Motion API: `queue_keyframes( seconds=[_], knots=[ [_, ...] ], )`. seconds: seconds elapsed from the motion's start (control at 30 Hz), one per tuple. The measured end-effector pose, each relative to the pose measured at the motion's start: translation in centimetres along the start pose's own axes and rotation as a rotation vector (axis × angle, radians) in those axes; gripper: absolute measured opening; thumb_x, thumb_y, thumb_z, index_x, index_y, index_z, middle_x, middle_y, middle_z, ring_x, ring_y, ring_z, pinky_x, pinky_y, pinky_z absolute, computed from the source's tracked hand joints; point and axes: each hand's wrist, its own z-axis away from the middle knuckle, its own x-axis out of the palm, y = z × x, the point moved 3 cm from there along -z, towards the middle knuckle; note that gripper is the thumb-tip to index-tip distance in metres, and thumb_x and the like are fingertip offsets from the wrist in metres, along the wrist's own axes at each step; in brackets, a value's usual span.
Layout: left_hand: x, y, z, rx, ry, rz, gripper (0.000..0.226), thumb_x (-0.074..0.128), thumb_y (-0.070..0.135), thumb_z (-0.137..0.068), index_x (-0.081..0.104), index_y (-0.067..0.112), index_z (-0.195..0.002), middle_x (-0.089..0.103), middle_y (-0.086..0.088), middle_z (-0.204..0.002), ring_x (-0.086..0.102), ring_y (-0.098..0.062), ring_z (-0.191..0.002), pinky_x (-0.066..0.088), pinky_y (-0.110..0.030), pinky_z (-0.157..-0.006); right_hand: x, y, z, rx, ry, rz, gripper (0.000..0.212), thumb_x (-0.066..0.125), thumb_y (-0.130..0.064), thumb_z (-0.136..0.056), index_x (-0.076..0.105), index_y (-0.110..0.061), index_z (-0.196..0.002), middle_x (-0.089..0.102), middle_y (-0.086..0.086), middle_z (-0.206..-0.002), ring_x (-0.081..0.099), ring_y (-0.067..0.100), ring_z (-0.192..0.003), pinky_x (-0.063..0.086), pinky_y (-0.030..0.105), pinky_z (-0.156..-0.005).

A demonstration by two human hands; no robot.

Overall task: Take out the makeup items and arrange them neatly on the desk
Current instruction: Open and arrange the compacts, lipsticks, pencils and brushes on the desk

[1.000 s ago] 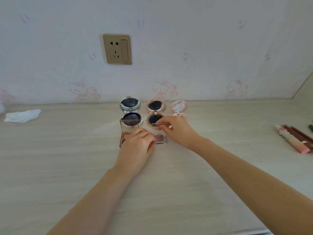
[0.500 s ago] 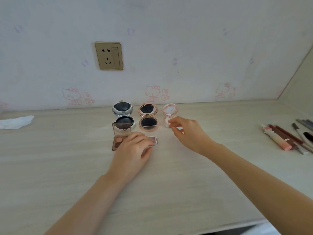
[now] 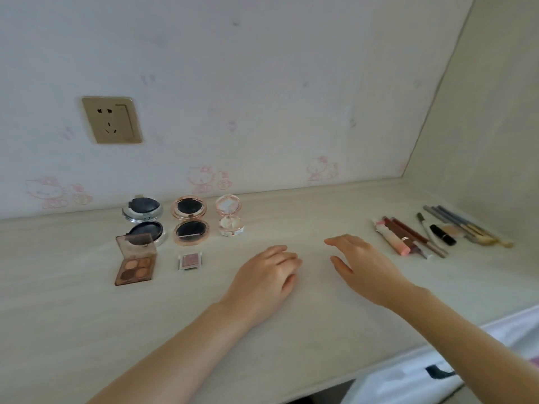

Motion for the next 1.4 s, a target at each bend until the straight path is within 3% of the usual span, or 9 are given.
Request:
queue_keyframes(
  seconds=[0.17,0.33,0.47,0.6,0.7,0.83,1.0,1.17,1.4],
  knots=[
    [3.4,4.2,-5.6,0.068,-0.025,0.056,0.04,0.043,0.024,-0.099,0.049,0.019,-0.138,0.047,0.005,-0.144,0.03,-0.013,-0.14,0.014,-0.017,-0.112,-1.8,6.7,3.2,0.091,0.079,0.093,0.038,0.053,-0.024,-0.094,0.053,-0.017,-0.131,0.045,-0.002,-0.142,0.041,0.019,-0.132,0.041,0.033,-0.1],
    [6.5,8.0,-11.3,0.095,-0.051,0.113,0.036,0.045,0.023,-0.097,0.054,0.018,-0.132,0.053,0.003,-0.138,0.035,-0.014,-0.136,0.024,-0.022,-0.108,-3.9,13.0,5.1,0.178,0.112,0.086,0.035,0.056,-0.011,-0.09,0.055,-0.007,-0.125,0.052,0.008,-0.13,0.052,0.028,-0.119,0.048,0.041,-0.096],
    [8.5,10.9,-15.8,0.17,-0.087,0.123,0.027,0.048,0.025,-0.095,0.063,0.021,-0.117,0.061,0.003,-0.124,0.042,-0.016,-0.127,0.031,-0.027,-0.106,-5.9,17.7,5.7,0.252,0.115,0.131,0.036,0.051,-0.012,-0.092,0.052,-0.009,-0.128,0.05,0.008,-0.132,0.052,0.028,-0.119,0.046,0.04,-0.096],
    [10.4,12.6,-20.6,0.195,-0.153,0.049,0.029,0.046,0.028,-0.095,0.063,0.014,-0.113,0.062,-0.002,-0.12,0.045,-0.02,-0.122,0.041,-0.034,-0.098,-7.0,21.8,5.2,0.339,0.04,0.195,0.041,0.045,-0.015,-0.094,0.046,-0.018,-0.135,0.051,0.006,-0.136,0.048,0.026,-0.125,0.042,0.04,-0.102],
    [11.8,13.8,-23.4,0.156,-0.2,0.053,0.034,0.046,0.031,-0.095,0.062,0.012,-0.118,0.06,-0.006,-0.123,0.043,-0.022,-0.124,0.043,-0.037,-0.096,-7.2,24.2,4.2,0.369,0.009,0.227,0.04,0.047,-0.012,-0.092,0.051,-0.016,-0.132,0.053,0.007,-0.133,0.05,0.026,-0.121,0.042,0.033,-0.096],
    [13.8,15.1,-26.5,0.035,-0.257,0.085,0.044,0.047,0.046,-0.093,0.06,0.015,-0.12,0.059,-0.012,-0.121,0.047,-0.028,-0.12,0.047,-0.04,-0.091,-7.6,27.0,2.1,0.402,-0.082,0.242,0.039,0.048,-0.006,-0.09,0.052,-0.01,-0.128,0.054,0.014,-0.125,0.05,0.032,-0.115,0.044,0.041,-0.095],
    [16.1,16.8,-28.6,-0.011,-0.286,0.058,0.057,0.044,0.061,-0.088,0.062,0.011,-0.111,0.061,-0.011,-0.116,0.045,-0.029,-0.117,0.041,-0.038,-0.084,-7.6,28.6,0.2,0.38,-0.2,0.318,0.05,0.054,-0.018,-0.09,0.044,-0.017,-0.139,0.053,0.012,-0.134,0.05,0.03,-0.121,0.037,0.035,-0.101],
    [17.3,17.8,-29.7,-0.034,-0.405,-0.003,0.049,0.043,0.054,-0.089,0.06,0.015,-0.112,0.058,-0.009,-0.118,0.041,-0.028,-0.12,0.038,-0.038,-0.09,-6.9,28.9,0.0,0.305,-0.28,0.32,0.048,0.048,-0.023,-0.093,0.041,-0.025,-0.141,0.045,0.005,-0.144,0.038,0.02,-0.134,0.019,0.035,-0.112],
    [17.4,18.4,-30.3,-0.146,-0.445,0.084,0.029,0.048,0.032,-0.088,0.057,0.012,-0.106,0.056,-0.009,-0.111,0.045,-0.027,-0.111,0.041,-0.035,-0.084,-7.2,28.9,-0.6,0.299,-0.229,0.34,0.032,0.047,-0.032,-0.095,0.06,-0.018,-0.12,0.057,0.006,-0.126,0.047,0.026,-0.119,0.025,0.035,-0.105]
  ],
)
